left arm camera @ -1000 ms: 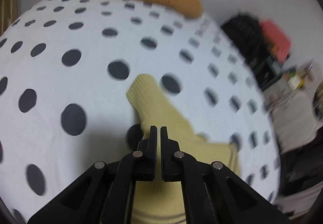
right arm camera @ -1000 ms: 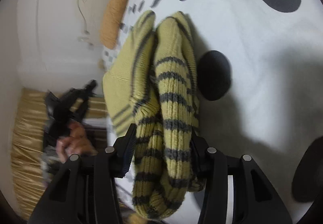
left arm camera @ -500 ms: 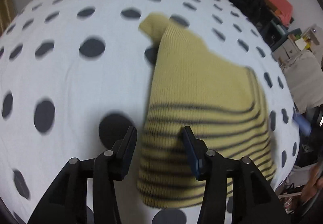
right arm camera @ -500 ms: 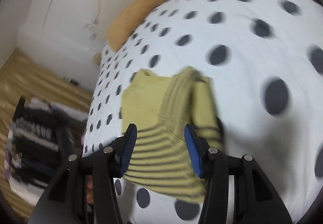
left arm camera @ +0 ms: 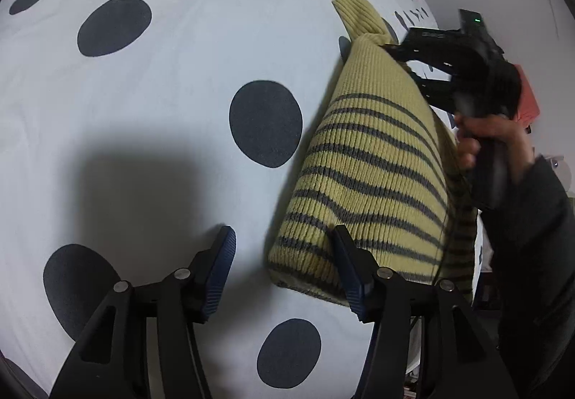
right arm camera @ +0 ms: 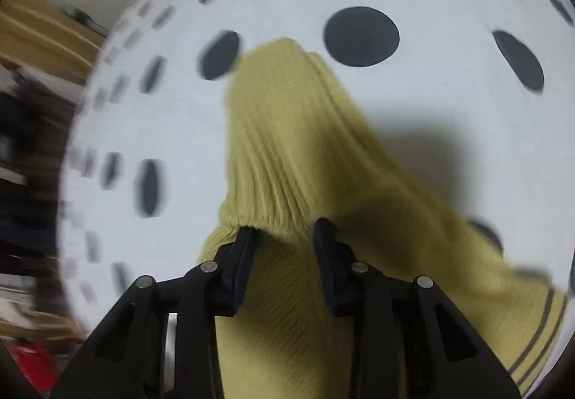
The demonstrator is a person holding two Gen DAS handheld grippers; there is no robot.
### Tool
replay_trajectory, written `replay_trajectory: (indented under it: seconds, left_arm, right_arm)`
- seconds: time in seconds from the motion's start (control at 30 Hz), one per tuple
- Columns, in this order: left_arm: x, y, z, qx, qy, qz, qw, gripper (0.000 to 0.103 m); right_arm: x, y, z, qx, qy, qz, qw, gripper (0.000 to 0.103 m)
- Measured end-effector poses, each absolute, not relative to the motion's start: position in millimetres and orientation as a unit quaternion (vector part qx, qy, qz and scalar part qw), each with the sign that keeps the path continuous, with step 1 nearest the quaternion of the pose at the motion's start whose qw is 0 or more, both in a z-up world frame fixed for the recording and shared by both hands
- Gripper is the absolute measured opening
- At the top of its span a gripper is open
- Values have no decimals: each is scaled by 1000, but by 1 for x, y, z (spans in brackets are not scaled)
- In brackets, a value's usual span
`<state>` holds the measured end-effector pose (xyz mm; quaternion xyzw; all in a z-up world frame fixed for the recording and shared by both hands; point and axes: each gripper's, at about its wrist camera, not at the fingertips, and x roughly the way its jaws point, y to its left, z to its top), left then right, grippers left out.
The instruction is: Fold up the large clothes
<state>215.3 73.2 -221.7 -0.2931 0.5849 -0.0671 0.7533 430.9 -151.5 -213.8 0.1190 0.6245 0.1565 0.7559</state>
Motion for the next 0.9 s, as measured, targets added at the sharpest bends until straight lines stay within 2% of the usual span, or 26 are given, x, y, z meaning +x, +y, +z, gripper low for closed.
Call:
replay_trajectory:
  seconds: [0.17, 0.3, 0.4, 0.53, 0.6, 0.63, 0.67, 0.7, 0.8, 0.9]
  left_arm:
    - [209, 76, -208, -275, 592, -69, 754, 56]
    - [195, 94, -207, -281, 578, -28, 766, 56]
    - [196, 109, -217, -289, 587, -5, 757, 56]
    - [203, 114, -231, -287, 601, -13, 746, 56]
    - [207, 110, -231, -275, 601, -23, 750, 57]
    - [208, 109, -231, -271, 601, -30, 752, 60]
    - [210, 106, -232, -268, 602, -34, 751, 61]
    - [212, 105, -232, -263, 603, -35, 753, 61]
    - [210, 106, -229, -263, 601, -37, 754, 61]
    - [207, 108, -230, -268, 598, -39, 755, 61]
  right_arm:
    - [409, -136, -170, 39, 545, 162, 822, 34]
    - [386, -142, -120, 87, 481, 185, 852, 36]
    - [421, -137, -125, 81, 518, 167, 835, 36]
    - [474, -100, -151, -29, 583, 139, 800, 37]
    - [483, -77, -169, -68, 612, 150, 773, 46]
    - [485, -64, -183, -111, 627, 137, 759, 46]
    - [487, -56, -195, -149, 630, 122, 752, 42]
    - [488, -52, -204, -185, 628, 98, 749, 27]
    - [496, -56, -195, -217, 588, 42, 778, 19]
    - [505, -79, -159, -159, 534, 16, 830, 17]
